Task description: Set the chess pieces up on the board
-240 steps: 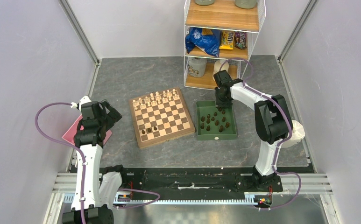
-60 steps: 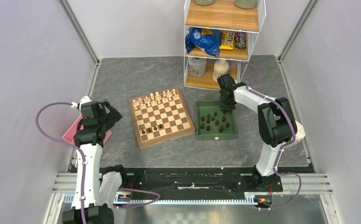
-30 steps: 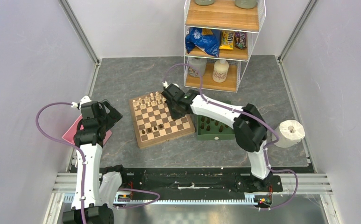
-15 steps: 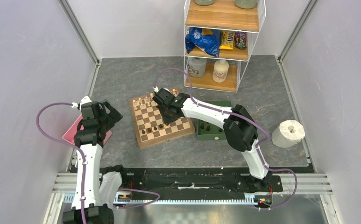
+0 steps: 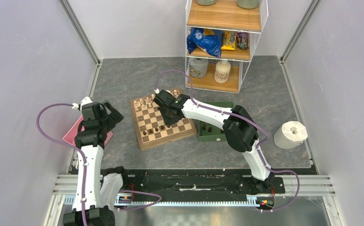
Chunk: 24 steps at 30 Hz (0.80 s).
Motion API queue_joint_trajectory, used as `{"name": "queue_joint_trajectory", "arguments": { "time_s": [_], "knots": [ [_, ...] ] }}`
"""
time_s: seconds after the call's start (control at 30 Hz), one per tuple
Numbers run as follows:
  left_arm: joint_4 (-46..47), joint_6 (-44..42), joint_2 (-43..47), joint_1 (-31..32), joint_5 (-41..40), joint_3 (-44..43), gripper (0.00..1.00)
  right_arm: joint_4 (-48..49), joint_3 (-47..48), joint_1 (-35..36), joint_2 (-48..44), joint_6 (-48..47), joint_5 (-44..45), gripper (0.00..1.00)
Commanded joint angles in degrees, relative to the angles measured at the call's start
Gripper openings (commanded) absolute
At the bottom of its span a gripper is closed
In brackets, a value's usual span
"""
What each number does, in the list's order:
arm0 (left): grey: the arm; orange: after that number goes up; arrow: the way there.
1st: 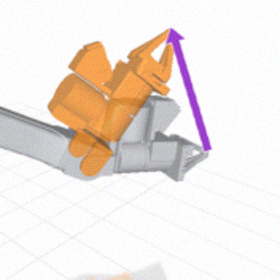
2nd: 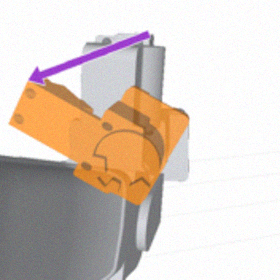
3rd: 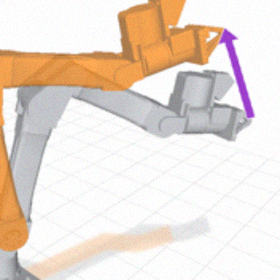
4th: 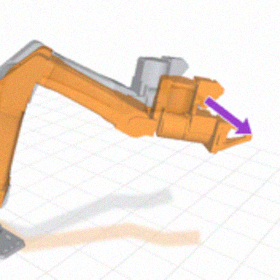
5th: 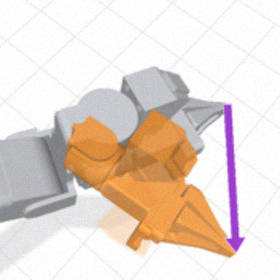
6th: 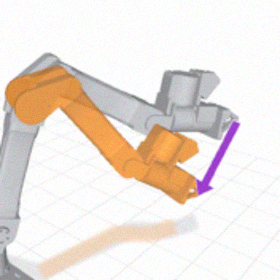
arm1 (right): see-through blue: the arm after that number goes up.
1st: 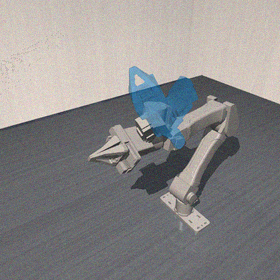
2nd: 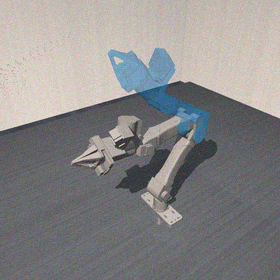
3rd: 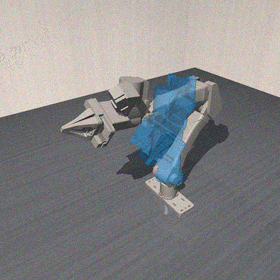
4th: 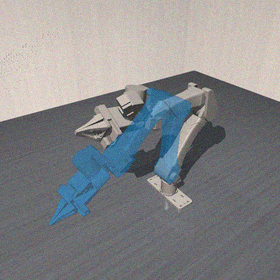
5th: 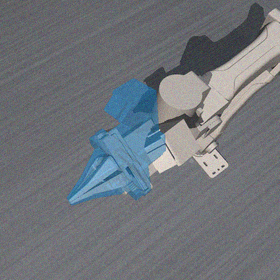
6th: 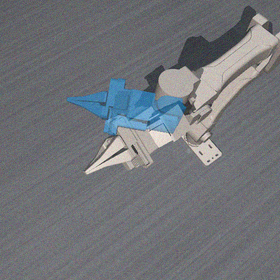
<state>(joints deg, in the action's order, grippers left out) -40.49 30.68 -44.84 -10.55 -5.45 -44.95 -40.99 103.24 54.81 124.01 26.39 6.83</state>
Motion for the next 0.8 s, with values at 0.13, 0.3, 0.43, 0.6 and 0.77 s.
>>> {"name": "queue_joint_trajectory", "arguments": {
  "time_s": [0.13,0.3,0.43,0.6,0.77],
  "knots": [
    [1.76,1.14,0.46,-0.26,0.57,-0.12,0.99,0.3,3.02,0.28,1.02,0.55,-0.77,0.18],
    [1.73,1.14,0.5,-0.24,0.59,-0.15,0.99,0.32,3.28,0.31,1.33,0.76,-0.25,0.19],
    [1.73,1.16,0.43,-0.26,0.54,-0.14,0.99,0.3,3.63,0.3,1.51,0.73,0.38,0.2],
    [1.73,1.14,0.49,-0.24,0.56,-0.15,0.99,0.3,3.81,0.36,1.51,0.61,0.42,0.21],
    [1.73,1.23,0.44,-0.25,0.61,-0.14,0.99,0.17,3.72,0.32,1.34,0.5,0.26,0.25]
  ]
}}
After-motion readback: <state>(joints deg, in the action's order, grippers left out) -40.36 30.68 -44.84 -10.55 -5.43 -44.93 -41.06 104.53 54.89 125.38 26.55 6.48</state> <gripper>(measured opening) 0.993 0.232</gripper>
